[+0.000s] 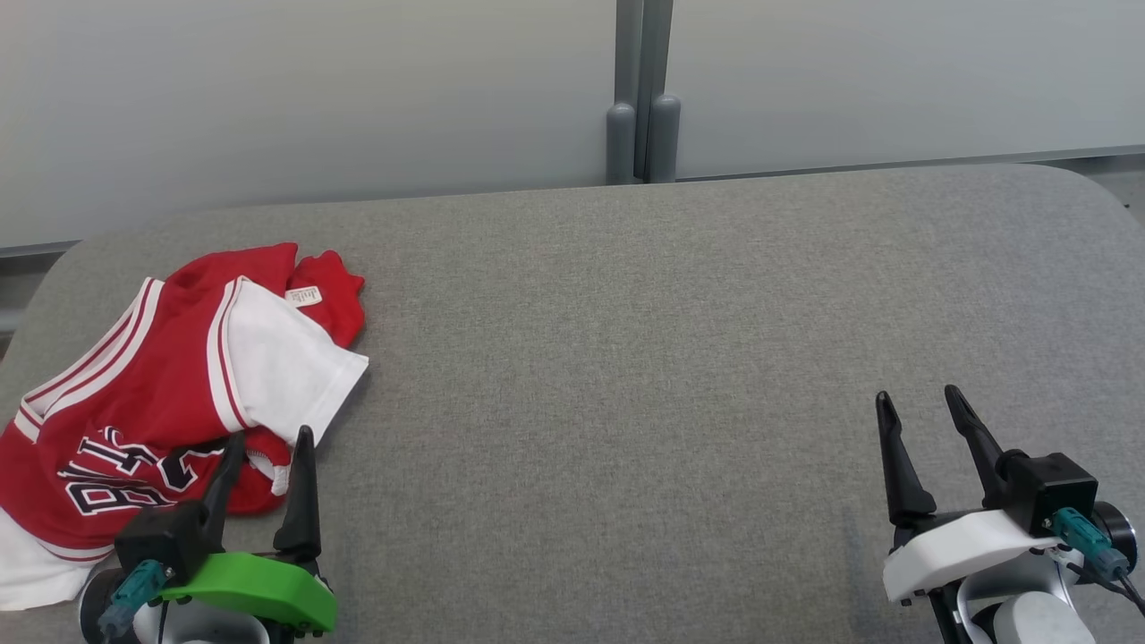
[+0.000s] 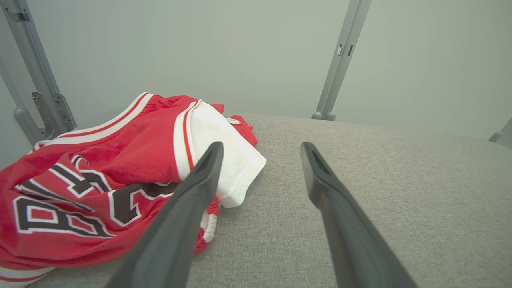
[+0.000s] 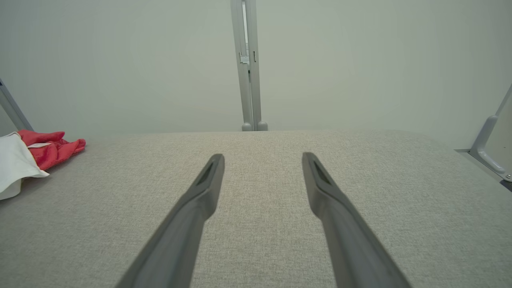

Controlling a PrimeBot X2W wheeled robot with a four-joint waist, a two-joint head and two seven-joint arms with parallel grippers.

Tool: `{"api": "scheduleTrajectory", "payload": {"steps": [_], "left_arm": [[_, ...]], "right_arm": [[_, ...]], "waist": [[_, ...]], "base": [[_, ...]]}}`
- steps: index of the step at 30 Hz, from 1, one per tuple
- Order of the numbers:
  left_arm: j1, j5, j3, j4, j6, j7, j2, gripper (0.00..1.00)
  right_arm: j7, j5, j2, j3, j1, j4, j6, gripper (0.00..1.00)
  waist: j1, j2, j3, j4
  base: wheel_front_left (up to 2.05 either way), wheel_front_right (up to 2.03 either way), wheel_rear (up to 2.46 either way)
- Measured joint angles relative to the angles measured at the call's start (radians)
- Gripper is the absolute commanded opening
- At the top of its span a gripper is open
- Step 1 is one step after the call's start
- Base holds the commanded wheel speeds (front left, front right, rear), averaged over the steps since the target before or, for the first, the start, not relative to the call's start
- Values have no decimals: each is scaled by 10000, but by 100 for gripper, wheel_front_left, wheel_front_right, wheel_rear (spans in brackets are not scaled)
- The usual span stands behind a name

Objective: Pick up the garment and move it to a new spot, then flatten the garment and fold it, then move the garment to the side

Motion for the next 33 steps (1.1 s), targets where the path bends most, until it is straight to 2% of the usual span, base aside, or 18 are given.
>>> {"api": "scheduleTrajectory", "payload": {"steps": [9,33], "left_arm": [[35,713,-42,339,-31,-213,44,100],[30,2197,-247,905,-46,-631,169,100]], "right_arm": [[-201,-234,69,-178,107,167,2,100],[-652,-1845,92,-245,152,299,4,100]], "waist": [[0,0,43,-27],[0,0,86,-66]], "base": [[0,0,0],[0,0,0]]}}
